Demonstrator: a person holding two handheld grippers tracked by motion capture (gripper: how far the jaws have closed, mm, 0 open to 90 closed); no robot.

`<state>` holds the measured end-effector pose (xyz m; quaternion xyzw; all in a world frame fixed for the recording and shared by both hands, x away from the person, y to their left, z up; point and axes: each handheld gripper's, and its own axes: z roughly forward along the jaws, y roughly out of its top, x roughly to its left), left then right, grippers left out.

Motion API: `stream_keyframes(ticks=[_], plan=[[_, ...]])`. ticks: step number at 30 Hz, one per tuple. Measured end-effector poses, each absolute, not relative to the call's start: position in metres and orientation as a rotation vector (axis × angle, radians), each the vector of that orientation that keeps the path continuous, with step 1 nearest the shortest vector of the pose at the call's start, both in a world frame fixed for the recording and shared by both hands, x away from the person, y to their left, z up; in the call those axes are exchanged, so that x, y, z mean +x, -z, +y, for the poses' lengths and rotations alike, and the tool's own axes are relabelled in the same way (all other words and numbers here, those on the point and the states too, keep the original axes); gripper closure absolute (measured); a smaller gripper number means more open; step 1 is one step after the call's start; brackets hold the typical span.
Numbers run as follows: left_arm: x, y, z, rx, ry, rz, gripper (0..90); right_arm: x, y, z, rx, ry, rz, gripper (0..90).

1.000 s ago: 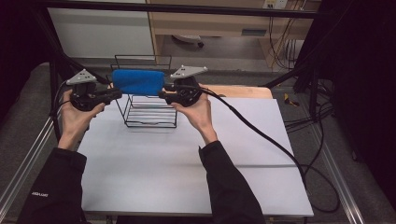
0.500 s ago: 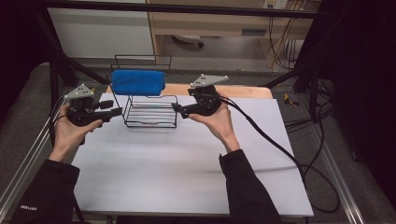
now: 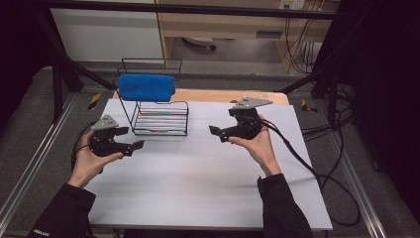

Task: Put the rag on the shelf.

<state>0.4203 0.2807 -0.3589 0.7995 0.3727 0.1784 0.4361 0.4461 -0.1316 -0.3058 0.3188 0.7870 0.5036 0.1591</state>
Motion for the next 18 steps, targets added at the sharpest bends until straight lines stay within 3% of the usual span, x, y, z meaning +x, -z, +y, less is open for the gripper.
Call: stream_keyframes(ticks=[10, 18], plan=[[0.404, 0.385, 0.271, 1.99, -0.429, 0.927, 8.3, 0.423, 0.345, -0.171, 0.977, -1.399, 2.258, 0.7], [0.391, 0.407, 0.271, 2.002, -0.413, 0.914, 8.0, 0.405, 0.384, -0.204, 1.065, -1.366, 2.275, 0.5]])
